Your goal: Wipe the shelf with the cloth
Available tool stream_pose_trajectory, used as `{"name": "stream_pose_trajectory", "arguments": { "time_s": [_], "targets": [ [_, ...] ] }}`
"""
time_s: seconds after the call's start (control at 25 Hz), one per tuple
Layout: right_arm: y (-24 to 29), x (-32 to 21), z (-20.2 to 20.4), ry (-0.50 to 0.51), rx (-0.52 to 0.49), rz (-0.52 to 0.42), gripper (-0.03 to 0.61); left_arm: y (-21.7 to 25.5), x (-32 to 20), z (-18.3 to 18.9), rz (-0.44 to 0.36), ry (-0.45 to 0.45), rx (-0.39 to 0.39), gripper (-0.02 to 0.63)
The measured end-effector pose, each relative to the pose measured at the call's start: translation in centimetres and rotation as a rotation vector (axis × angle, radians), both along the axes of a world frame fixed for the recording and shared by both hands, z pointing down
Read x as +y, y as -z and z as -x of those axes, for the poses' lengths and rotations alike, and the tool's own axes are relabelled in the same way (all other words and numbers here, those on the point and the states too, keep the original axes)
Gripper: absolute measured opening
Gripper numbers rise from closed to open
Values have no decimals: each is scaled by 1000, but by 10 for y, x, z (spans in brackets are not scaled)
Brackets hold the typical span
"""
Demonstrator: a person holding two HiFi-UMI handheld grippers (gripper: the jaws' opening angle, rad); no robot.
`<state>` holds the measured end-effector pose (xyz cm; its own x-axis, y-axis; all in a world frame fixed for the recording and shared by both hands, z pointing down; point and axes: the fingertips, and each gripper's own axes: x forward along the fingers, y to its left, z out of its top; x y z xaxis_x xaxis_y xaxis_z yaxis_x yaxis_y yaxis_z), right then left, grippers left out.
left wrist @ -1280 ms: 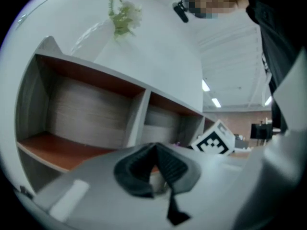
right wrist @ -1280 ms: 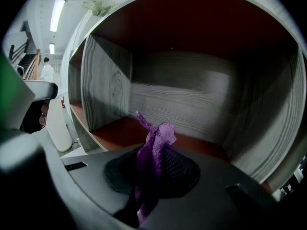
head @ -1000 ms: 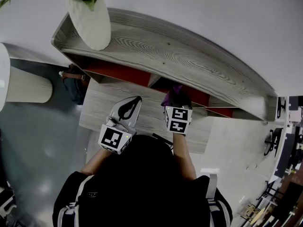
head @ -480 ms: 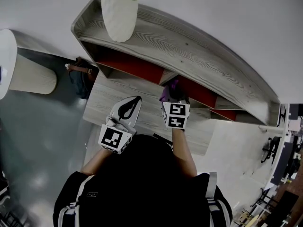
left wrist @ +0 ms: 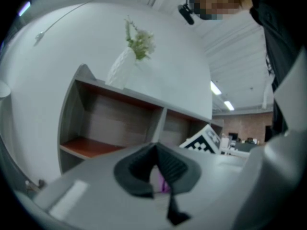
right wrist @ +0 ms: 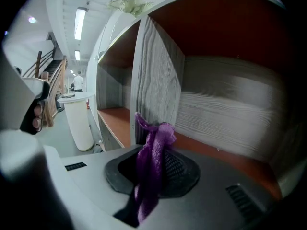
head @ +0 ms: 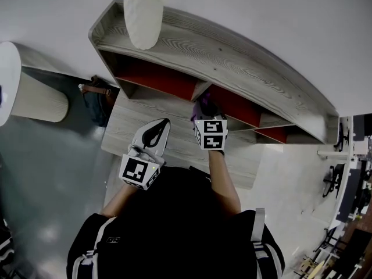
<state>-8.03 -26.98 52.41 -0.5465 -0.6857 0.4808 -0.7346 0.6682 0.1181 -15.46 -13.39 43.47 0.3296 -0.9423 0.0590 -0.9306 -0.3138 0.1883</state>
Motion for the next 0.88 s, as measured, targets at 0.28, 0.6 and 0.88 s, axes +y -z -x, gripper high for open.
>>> {"name": "stream_pose_trajectory", "arguments": {
  "time_s": [0.28, 0.6, 0.88],
  "targets": [
    [18, 12, -20, -37, -64, -56, 51, 6, -5, -24, -14, -55, 4, 5],
    [49, 9, -120, -287, -107, -105, 51, 11, -21, -75, -14, -183, 33, 5],
    [57, -5, -212, -521, -66, -159, 51, 9, -29, -120, -15, -299, 24, 5]
  ]
}}
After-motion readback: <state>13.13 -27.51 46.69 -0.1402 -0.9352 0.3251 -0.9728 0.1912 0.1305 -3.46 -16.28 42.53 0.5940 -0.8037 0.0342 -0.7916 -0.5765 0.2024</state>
